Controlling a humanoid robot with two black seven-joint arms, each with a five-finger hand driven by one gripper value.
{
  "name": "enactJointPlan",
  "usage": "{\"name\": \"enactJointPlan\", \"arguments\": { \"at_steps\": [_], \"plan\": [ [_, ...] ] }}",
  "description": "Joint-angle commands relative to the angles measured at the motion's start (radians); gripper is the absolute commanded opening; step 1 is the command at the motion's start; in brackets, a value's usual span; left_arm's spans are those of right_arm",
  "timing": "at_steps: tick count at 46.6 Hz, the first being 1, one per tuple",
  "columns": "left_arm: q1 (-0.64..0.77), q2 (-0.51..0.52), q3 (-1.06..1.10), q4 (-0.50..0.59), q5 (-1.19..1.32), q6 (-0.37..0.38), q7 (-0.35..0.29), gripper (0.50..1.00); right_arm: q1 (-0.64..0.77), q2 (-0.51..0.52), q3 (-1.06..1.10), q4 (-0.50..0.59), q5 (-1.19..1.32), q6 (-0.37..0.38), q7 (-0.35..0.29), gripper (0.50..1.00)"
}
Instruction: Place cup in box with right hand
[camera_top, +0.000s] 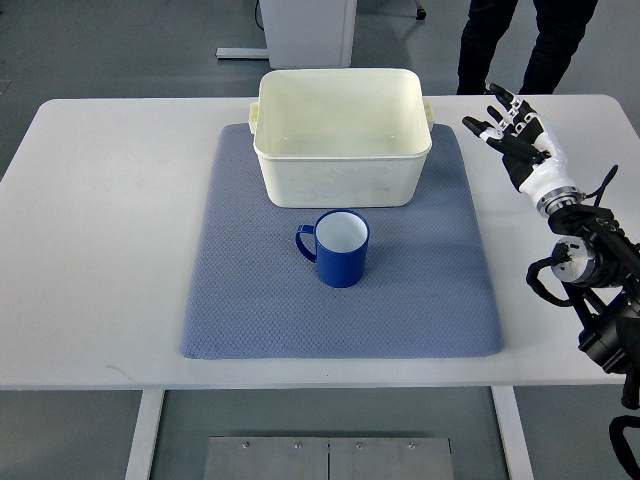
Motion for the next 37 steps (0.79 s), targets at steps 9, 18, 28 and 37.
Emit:
{"name": "enactJointPlan", "arguments": {
  "at_steps": [9, 18, 28, 37],
  "plan": [
    [0.000, 0.000, 0.001, 0.000, 0.000, 0.000, 0.000, 1.000, -0.001, 0.001, 0.000, 0.001, 0.000, -0.001, 0.000, 1.000],
    [0.000, 0.000, 0.001, 0.000, 0.000, 0.000, 0.000, 1.000, -0.001, 0.001, 0.000, 0.001, 0.000, 0.000, 0.000, 1.000],
    [0.000, 0.000, -0.001, 0.000, 0.000, 0.000, 0.000, 1.000, -0.001, 0.002, 0.000, 0.001, 0.000, 0.000, 0.000, 1.000],
    [0.000, 0.000, -0.001, 0.000, 0.000, 0.000, 0.000, 1.000, -0.001, 0.004, 0.000, 0.001, 0.000, 0.000, 0.000, 1.000]
  ]
}}
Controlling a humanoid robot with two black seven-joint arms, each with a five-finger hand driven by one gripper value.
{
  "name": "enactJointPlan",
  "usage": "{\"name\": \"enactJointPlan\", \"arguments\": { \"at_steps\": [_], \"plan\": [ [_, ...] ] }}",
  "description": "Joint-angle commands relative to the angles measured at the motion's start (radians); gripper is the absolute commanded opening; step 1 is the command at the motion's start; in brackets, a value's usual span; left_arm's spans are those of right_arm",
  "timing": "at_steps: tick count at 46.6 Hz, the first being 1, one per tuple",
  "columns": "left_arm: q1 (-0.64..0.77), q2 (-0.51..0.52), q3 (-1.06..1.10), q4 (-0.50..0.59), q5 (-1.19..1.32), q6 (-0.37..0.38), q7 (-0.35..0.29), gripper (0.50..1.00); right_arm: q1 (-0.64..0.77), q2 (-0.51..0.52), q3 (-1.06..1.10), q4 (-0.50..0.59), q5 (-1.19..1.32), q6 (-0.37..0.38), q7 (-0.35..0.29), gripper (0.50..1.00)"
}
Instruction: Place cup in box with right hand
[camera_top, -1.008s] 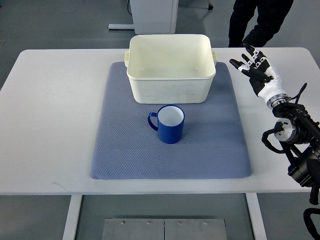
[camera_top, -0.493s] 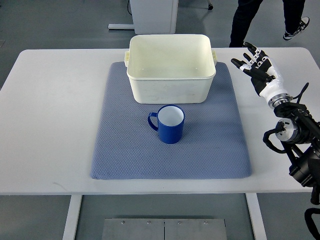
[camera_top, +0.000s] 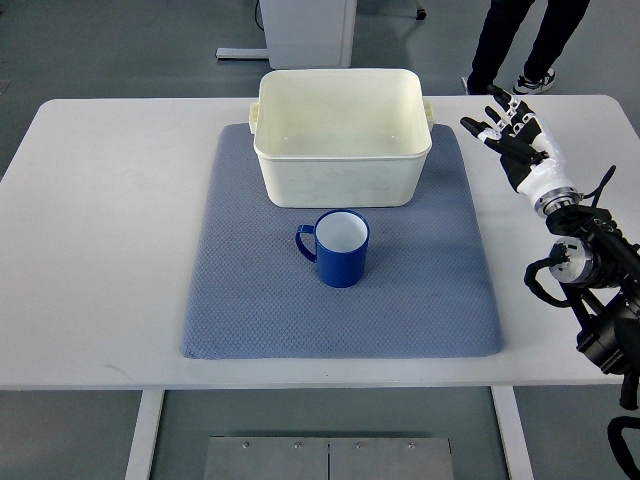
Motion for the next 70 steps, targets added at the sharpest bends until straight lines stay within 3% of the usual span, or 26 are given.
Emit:
{"name": "enactJointPlan", "arguments": {
  "at_steps": [1, 36, 56, 70],
  "plan": [
    [0.000, 0.000, -0.001, 0.000, 0.000, 0.000, 0.000, 1.000, 0.000, -0.001, 0.001, -0.001, 0.000, 0.000, -0.001, 1.000],
    [0.000, 0.000, -0.001, 0.000, 0.000, 0.000, 0.000, 1.000, 0.035, -0.014, 0.001, 0.036, 0.000, 0.002, 0.001, 1.000],
    [0.000, 0.000, -0.001, 0.000, 0.000, 0.000, 0.000, 1.000, 0.035, -0.080, -0.073, 0.319, 0.000, 0.003, -0.004, 1.000],
    [0.000, 0.000, 0.000, 0.000, 0.000, 0.000, 0.000, 1.000, 0.034, -0.098, -0.142, 0.444, -0.002, 0.006, -0.005, 1.000]
  ]
}}
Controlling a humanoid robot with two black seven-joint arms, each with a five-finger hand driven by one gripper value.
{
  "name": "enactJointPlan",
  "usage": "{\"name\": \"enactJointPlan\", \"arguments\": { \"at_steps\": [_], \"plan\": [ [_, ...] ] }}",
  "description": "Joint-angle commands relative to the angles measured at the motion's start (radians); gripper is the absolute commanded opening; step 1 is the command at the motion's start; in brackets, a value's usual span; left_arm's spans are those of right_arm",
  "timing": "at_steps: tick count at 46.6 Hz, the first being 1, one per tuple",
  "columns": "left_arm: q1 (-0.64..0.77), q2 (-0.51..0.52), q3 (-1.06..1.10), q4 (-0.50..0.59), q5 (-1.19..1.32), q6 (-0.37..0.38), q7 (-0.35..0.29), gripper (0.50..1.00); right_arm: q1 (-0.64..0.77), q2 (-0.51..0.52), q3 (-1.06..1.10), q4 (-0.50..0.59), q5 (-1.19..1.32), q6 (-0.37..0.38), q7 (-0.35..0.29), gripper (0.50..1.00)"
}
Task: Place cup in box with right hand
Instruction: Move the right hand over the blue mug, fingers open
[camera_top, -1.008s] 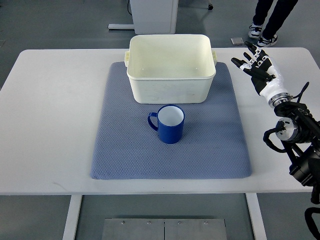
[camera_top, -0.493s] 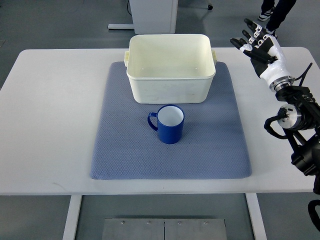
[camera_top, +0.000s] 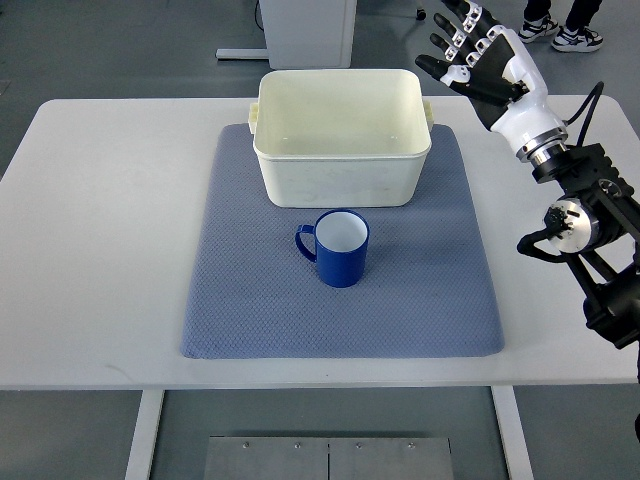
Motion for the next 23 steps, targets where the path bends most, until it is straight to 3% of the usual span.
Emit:
{"name": "enactJointPlan", "arguments": {
  "at_steps": [1, 14, 23],
  "plan": [
    [0.000, 0.000, 0.001, 0.000, 0.000, 0.000, 0.000, 1.000, -0.001, -0.010, -0.029, 0.037, 0.000, 0.004, -0.001, 1.000],
    [0.000, 0.000, 0.001, 0.000, 0.000, 0.000, 0.000, 1.000, -0.003, -0.050, -0.169, 0.169, -0.004, 0.005, 0.002, 1.000],
    [0.000, 0.000, 0.001, 0.000, 0.000, 0.000, 0.000, 1.000, -0.003, -0.056, -0.241, 0.197, -0.017, 0.007, 0.002, 1.000]
  ]
}}
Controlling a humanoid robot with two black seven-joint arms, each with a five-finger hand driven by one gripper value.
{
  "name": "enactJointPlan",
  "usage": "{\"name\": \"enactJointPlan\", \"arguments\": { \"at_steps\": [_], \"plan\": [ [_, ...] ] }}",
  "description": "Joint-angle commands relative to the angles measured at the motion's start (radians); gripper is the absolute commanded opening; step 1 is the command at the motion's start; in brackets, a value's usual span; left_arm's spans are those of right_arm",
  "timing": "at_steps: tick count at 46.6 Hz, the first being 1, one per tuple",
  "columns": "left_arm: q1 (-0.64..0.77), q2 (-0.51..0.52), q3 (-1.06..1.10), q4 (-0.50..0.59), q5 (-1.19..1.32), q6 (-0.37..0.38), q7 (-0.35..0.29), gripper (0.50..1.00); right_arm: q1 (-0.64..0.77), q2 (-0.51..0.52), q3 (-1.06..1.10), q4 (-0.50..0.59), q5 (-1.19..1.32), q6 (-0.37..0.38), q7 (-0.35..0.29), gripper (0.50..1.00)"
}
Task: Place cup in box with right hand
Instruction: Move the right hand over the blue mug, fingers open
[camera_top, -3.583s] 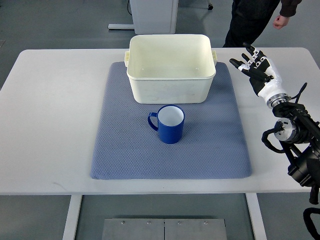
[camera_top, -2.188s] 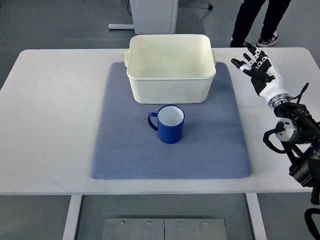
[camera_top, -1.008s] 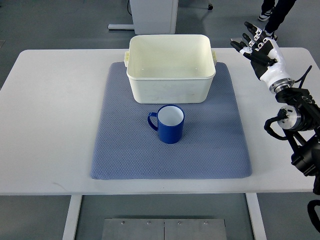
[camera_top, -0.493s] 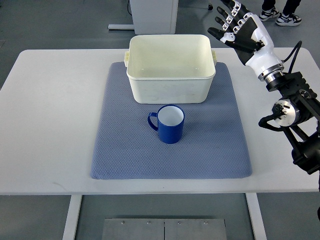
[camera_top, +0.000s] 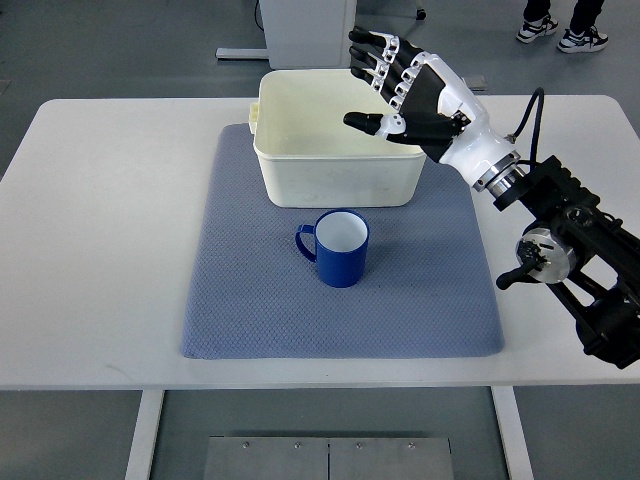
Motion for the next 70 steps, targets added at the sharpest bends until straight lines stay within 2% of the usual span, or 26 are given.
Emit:
{"name": "enactJointPlan", "arguments": {
  "at_steps": [1, 17, 28, 54, 70],
  "plan": [
    [0.000, 0.000, -0.001, 0.000, 0.000, 0.000, 0.000, 1.000, 0.000, -0.001, -0.038, 0.002, -0.005, 0.002, 0.000, 1.000],
    [0.000, 0.000, 0.000, 0.000, 0.000, 0.000, 0.000, 1.000, -0.009, -0.005, -0.162, -0.007, -0.057, -0.013, 0.032, 0.995],
    [-0.001, 0.000, -0.001, 0.000, 0.000, 0.000, 0.000, 1.000, -0.023, 0.000, -0.173, -0.041, -0.063, -0.062, 0.041, 0.995],
    [0.000, 0.000, -0.001, 0.000, 0.000, 0.000, 0.000, 1.000, -0.028, 0.000, -0.225, -0.084, -0.069, -0.076, 0.067, 0.995],
    [0.000, 0.000, -0.001, 0.000, 0.000, 0.000, 0.000, 1.000, -0.037, 0.000, -0.260, -0.140, -0.069, -0.076, 0.106, 0.995]
  ]
}}
